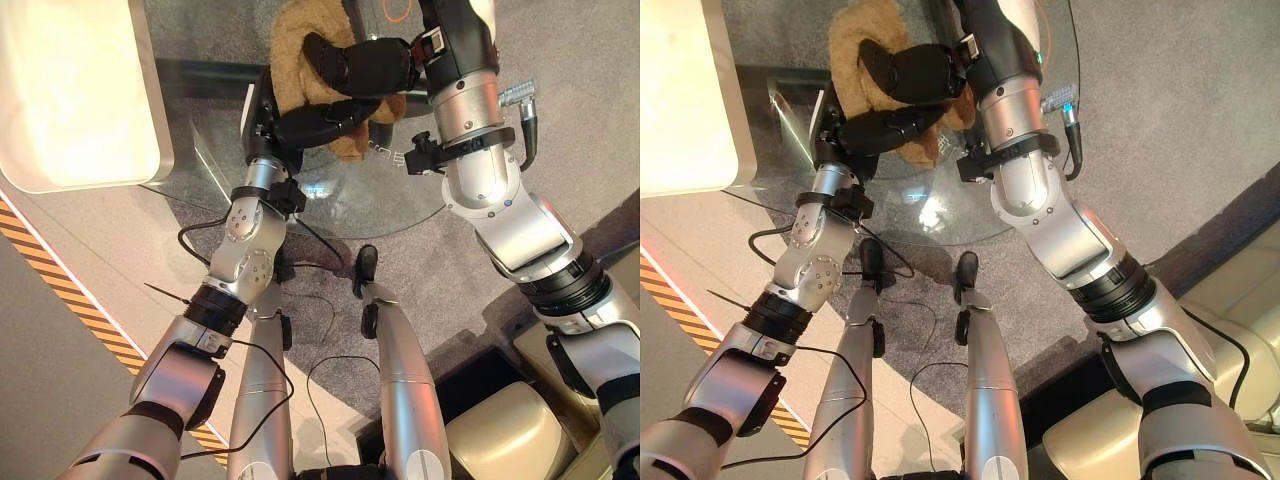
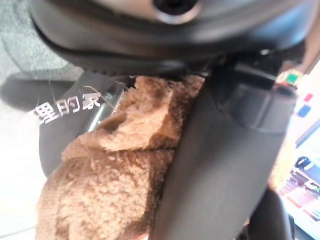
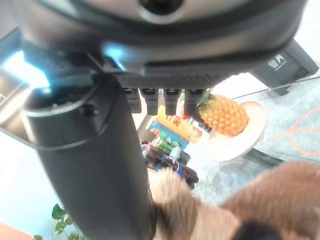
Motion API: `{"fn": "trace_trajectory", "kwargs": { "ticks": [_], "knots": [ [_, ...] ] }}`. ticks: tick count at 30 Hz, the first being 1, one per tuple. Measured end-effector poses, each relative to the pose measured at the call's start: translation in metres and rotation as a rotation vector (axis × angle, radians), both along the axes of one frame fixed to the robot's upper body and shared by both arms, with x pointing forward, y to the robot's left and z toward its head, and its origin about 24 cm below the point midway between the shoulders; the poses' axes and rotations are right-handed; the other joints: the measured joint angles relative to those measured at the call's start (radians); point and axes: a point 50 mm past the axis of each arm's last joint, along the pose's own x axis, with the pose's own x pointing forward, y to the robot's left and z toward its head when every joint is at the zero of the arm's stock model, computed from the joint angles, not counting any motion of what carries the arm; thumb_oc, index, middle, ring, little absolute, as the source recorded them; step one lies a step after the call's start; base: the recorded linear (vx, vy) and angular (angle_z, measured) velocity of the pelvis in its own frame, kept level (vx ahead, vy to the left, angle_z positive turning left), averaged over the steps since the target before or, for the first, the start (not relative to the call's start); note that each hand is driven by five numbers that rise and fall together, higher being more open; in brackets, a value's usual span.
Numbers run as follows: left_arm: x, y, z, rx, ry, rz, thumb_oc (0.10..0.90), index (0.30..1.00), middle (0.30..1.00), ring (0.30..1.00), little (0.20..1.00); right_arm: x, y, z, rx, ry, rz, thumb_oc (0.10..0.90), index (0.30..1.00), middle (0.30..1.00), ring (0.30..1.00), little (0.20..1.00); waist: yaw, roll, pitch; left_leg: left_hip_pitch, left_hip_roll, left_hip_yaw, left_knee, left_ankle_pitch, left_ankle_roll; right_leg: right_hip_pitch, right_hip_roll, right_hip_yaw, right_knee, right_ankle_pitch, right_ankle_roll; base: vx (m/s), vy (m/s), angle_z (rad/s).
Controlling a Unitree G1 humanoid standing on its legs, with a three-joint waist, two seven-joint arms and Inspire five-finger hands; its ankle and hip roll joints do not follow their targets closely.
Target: Wipe the table with a cloth and put it in the basket.
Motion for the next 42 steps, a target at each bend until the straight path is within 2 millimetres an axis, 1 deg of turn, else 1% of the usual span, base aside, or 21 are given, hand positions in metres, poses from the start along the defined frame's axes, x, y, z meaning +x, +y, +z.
{"fn": "trace_trajectory", "kwargs": {
  "ticks": [3,7,10,19,23,26,28,34,38,42],
  "knots": [
    [0.004,0.011,-0.004,-0.004,0.026,0.048,0.100,0.300,0.300,0.300,0.200,0.000,-0.009,0.007,0.036,-0.017,-0.020,0.800,0.900,0.900,0.900,0.900,-0.001,-0.003,0.000,0.000,0.001,0.000,0.001,0.000,0.000,0.001,0.001,-0.001,0.000,0.001,-0.001,0.00,-0.012,0.00],
    [0.006,0.020,-0.003,-0.016,0.035,0.087,0.100,0.300,0.300,0.300,0.200,0.004,-0.019,0.010,0.030,-0.016,-0.065,0.800,0.900,0.900,0.900,0.900,-0.001,-0.007,0.000,0.001,0.003,-0.001,0.002,0.000,0.000,0.005,0.001,-0.004,0.000,0.001,-0.001,0.00,0.000,0.00],
    [0.006,0.023,-0.001,-0.028,0.032,0.097,0.100,0.300,0.300,0.300,0.200,0.006,-0.021,0.009,0.040,0.002,-0.064,0.800,0.900,0.900,0.900,0.900,-0.001,-0.008,0.000,0.004,0.005,-0.003,0.002,0.000,0.000,0.010,0.001,-0.009,-0.002,0.001,-0.002,0.00,0.000,0.00],
    [0.005,0.032,0.003,-0.046,0.014,0.132,0.100,0.300,0.300,0.300,0.200,0.004,-0.021,0.011,0.056,-0.018,-0.046,0.800,0.900,0.900,0.900,0.900,-0.002,-0.010,-0.001,0.013,0.009,-0.003,0.002,0.000,-0.001,0.018,0.004,-0.010,-0.003,0.003,-0.005,0.00,0.000,0.00],
    [0.005,0.038,0.006,-0.045,0.000,0.147,0.100,0.300,0.300,0.300,0.200,0.004,-0.025,0.013,0.081,-0.022,-0.055,0.800,0.900,0.900,0.900,0.900,-0.002,-0.010,-0.001,0.013,0.009,-0.002,0.001,0.000,-0.001,0.018,0.004,-0.010,-0.007,0.004,-0.005,-0.01,0.030,-0.01],
    [0.004,0.041,0.008,-0.079,-0.010,0.149,0.100,0.300,0.300,0.300,0.200,0.007,-0.031,0.012,0.103,-0.014,-0.075,0.800,0.900,0.900,0.900,0.900,-0.002,-0.010,-0.001,0.012,0.009,-0.002,-0.001,-0.001,-0.001,0.018,0.004,-0.010,-0.012,0.004,-0.005,0.00,0.013,0.00],
    [0.003,0.044,0.010,-0.101,-0.025,0.156,0.100,0.300,0.300,0.300,0.200,0.010,-0.039,0.008,0.128,0.002,-0.100,0.800,0.900,0.900,0.900,0.900,0.000,-0.010,-0.001,0.012,0.009,-0.002,-0.005,-0.001,-0.001,0.018,0.004,-0.010,-0.016,0.004,-0.004,0.00,0.036,0.00],
    [-0.001,0.062,0.021,-0.157,-0.099,0.211,0.100,0.300,0.300,0.300,0.200,0.020,-0.063,-0.012,0.222,0.080,-0.172,0.800,0.900,0.900,0.900,0.900,-0.001,-0.009,0.000,0.012,0.009,0.001,-0.016,-0.001,-0.001,0.014,0.004,-0.008,-0.019,0.003,-0.004,0.00,0.014,0.00],
    [-0.006,0.075,0.030,-0.184,-0.155,0.249,0.100,0.300,0.300,0.300,0.200,0.025,-0.085,-0.034,0.295,0.158,-0.222,0.800,0.900,0.900,0.900,0.900,0.001,-0.009,0.000,0.012,0.008,0.005,-0.020,-0.001,-0.001,0.009,0.004,-0.002,-0.019,0.003,-0.003,0.00,0.000,0.00],
    [-0.012,0.083,0.037,-0.215,-0.205,0.265,0.100,0.300,0.300,0.300,0.200,0.027,-0.100,-0.052,0.348,0.217,-0.251,0.800,0.900,0.900,0.900,0.900,0.002,-0.008,0.000,0.012,0.008,0.009,-0.024,-0.001,-0.001,0.004,0.004,0.003,-0.018,0.002,-0.003,0.00,0.000,0.00]
  ]
}}
